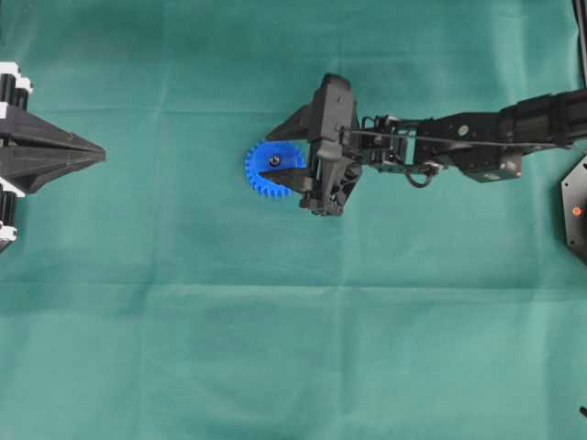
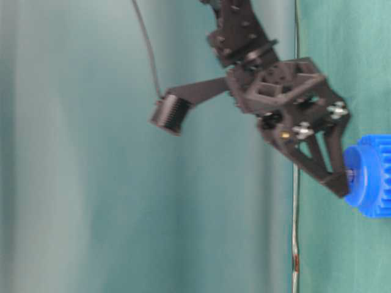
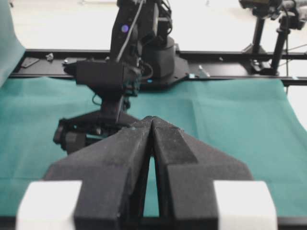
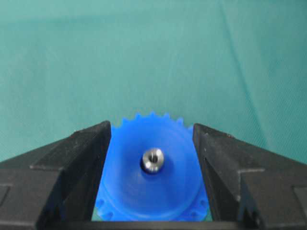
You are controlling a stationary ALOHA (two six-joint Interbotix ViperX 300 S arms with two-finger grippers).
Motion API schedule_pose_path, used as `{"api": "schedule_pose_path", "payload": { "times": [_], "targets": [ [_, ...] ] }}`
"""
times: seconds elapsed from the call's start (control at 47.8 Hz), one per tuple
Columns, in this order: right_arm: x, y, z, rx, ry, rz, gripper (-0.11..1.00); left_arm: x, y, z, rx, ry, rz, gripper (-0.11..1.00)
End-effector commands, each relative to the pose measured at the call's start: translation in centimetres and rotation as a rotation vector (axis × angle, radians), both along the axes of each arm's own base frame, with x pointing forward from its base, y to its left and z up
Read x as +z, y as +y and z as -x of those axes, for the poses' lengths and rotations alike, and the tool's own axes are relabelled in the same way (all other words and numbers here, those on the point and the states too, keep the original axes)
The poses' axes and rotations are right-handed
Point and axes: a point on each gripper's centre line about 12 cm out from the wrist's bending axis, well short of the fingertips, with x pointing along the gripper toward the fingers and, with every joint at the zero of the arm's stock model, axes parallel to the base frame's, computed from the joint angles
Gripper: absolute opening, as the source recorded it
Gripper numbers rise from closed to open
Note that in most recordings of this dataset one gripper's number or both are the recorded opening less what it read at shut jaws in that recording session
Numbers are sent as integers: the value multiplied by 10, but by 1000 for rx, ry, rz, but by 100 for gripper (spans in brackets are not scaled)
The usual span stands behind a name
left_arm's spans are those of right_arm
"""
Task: Insert the shaft placed at a random location into the center hole of the medium gear at another random location.
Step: 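Open the right gripper and retract it away from the gear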
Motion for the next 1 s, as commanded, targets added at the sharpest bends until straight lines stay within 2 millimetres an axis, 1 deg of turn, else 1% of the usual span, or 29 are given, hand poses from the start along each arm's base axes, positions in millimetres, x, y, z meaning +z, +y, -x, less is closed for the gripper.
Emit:
{"api": "schedule_pose_path", "payload": {
  "times": [0.0, 0.209, 0.377, 0.523, 0.649, 0.816, 0.984],
  "targets": [
    [33, -1, -1, -7, -68, -1, 75, 8, 0, -2, 1, -20, 0, 0],
    [61, 0, 8, -5, -110, 2, 75, 8, 0, -2, 1, -20, 0, 0],
    [77, 1, 15, -6, -131, 3, 75, 8, 0, -2, 1, -18, 0, 0],
    [79, 2, 23, -6, -133, 3, 75, 8, 0, -2, -1, -18, -1, 0],
    [84, 4, 36, -5, -140, 5, 75, 8, 0, -2, 1, -20, 0, 0],
    [87, 6, 57, -5, -143, 4, 75, 8, 0, -2, 0, -18, 2, 0],
    [89, 9, 82, -7, -148, 2, 75, 8, 0, -2, 1, -18, 0, 0]
  ]
}}
